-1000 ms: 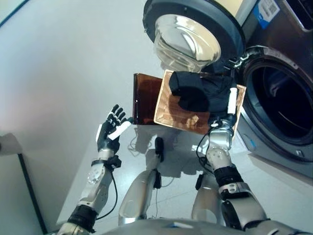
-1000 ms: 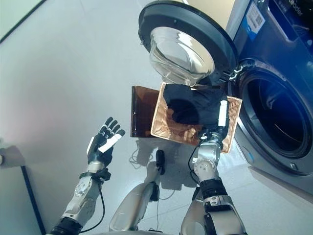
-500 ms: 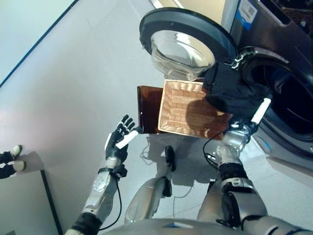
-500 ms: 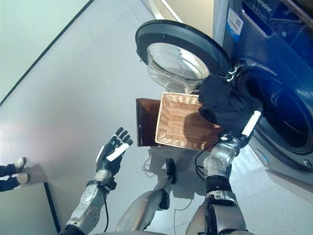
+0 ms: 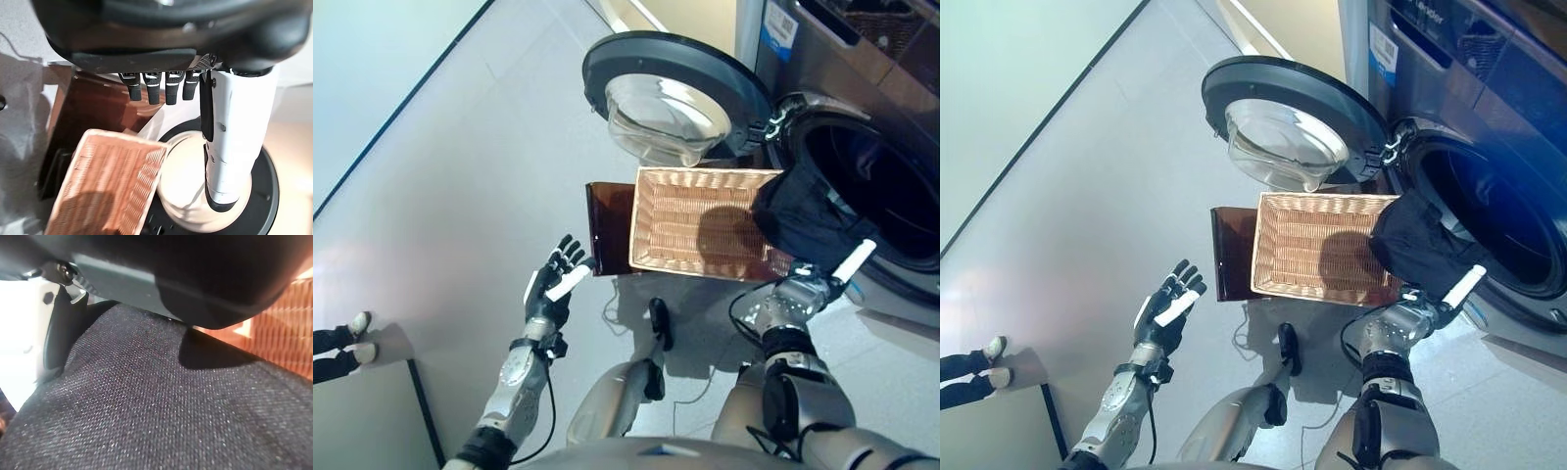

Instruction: Pick up the clothes and place them into the washing machine

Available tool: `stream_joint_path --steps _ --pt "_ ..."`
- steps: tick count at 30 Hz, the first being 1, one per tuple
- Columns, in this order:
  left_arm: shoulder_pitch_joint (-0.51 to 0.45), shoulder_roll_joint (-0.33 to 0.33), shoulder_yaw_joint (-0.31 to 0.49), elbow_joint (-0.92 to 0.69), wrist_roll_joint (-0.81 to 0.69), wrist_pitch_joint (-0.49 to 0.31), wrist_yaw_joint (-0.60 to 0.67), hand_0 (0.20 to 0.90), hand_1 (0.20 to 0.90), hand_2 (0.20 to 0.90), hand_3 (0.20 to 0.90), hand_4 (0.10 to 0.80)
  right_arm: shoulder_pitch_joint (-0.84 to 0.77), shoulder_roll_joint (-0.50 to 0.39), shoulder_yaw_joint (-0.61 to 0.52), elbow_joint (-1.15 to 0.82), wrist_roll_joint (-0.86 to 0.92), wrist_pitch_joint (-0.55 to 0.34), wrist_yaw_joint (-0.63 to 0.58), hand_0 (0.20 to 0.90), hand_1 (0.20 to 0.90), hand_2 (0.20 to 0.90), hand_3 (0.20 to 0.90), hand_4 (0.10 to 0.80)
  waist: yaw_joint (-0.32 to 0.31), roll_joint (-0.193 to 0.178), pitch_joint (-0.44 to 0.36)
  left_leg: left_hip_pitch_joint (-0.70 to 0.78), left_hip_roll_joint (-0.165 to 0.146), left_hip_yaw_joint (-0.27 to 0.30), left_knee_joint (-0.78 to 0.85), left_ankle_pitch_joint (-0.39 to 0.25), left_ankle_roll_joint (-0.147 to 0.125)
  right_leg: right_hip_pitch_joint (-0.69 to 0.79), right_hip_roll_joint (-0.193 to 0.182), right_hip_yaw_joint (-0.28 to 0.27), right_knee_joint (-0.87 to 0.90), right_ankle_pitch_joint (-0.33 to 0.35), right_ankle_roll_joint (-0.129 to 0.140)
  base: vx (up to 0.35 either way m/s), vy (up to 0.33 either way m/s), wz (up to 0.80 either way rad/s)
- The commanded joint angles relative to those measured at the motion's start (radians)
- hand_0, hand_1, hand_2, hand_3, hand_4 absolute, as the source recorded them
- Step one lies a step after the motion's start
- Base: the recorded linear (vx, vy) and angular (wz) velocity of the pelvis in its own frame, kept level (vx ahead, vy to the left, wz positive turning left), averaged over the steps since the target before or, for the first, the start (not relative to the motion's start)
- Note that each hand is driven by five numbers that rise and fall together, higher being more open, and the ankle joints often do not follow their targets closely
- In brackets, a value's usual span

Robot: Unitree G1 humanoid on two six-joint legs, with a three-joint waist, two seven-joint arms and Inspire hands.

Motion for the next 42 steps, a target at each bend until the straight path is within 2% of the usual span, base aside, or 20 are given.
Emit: stream_joint_path --steps 1,6,14,22,33,42 --pt "-0.013 0.034 -0.013 -0.050 -0.017 -0.061 -0.015 0.900 0.900 0.900 0.900 0.800 -0.084 -0.078 -0.003 -0.016 -0.008 -0.063 0.030 0.200 0.200 0.200 0.200 0.300 0.026 0.043 -0.067 0.056 -0.022 -0.017 -0.007 -0.083 -0.096 -0.006 0.013 0.000 0.073 -0.032 -0.024 0.005 -0.002 -0.11" --pt "-0.012 0.043 -0.019 -0.041 -0.011 -0.059 -0.022 0.900 0.900 0.900 0.900 0.800 -0.141 -0.137 -0.040 0.049 0.001 -0.070 0.018 0.200 0.200 0.200 0.200 0.300 0.030 0.057 -0.075 0.058 -0.022 -0.013 -0.007 -0.084 -0.096 -0.005 0.013 0.001 0.073 -0.035 -0.024 0.002 -0.002 -0.04" --pt "-0.006 0.060 -0.026 -0.054 -0.003 -0.062 -0.029 0.900 0.900 0.900 0.900 0.800 -0.240 -0.233 -0.022 0.077 -0.037 -0.062 -0.012 0.200 0.200 0.200 0.200 0.300 0.050 0.066 -0.081 0.052 -0.020 -0.011 -0.007 -0.079 -0.099 -0.015 0.017 0.003 0.072 -0.034 -0.024 0.000 0.000 0.00" --pt "0.001 0.090 -0.035 -0.164 -0.024 -0.072 -0.045 0.900 0.900 0.900 0.900 0.800 -0.400 -0.322 0.007 0.105 -0.048 -0.073 -0.053 0.200 0.200 0.200 0.200 0.300 0.097 0.093 -0.065 0.021 -0.015 -0.014 -0.007 -0.068 -0.108 -0.062 0.019 0.005 0.086 -0.052 -0.026 -0.009 -0.045 -0.02" --pt "0.007 0.068 -0.038 -0.207 -0.195 -0.074 -0.061 0.900 0.900 0.900 0.900 0.800 -0.597 -0.446 0.078 0.166 -0.058 -0.067 -0.082 0.200 0.200 0.200 0.200 0.300 0.144 0.138 -0.055 -0.046 -0.014 -0.009 -0.007 -0.047 -0.120 -0.168 0.019 0.030 0.140 -0.066 -0.034 0.001 -0.026 -0.01" --pt "0.002 0.025 -0.024 -0.184 -0.342 -0.085 -0.060 0.900 0.900 0.900 0.900 0.800 -0.671 -0.495 0.063 0.157 -0.013 -0.121 -0.081 0.200 0.200 0.200 0.200 0.300 0.148 0.170 -0.055 -0.084 -0.012 -0.001 -0.007 -0.039 -0.129 -0.233 0.023 0.051 0.178 -0.085 -0.040 0.004 -0.015 -0.02"
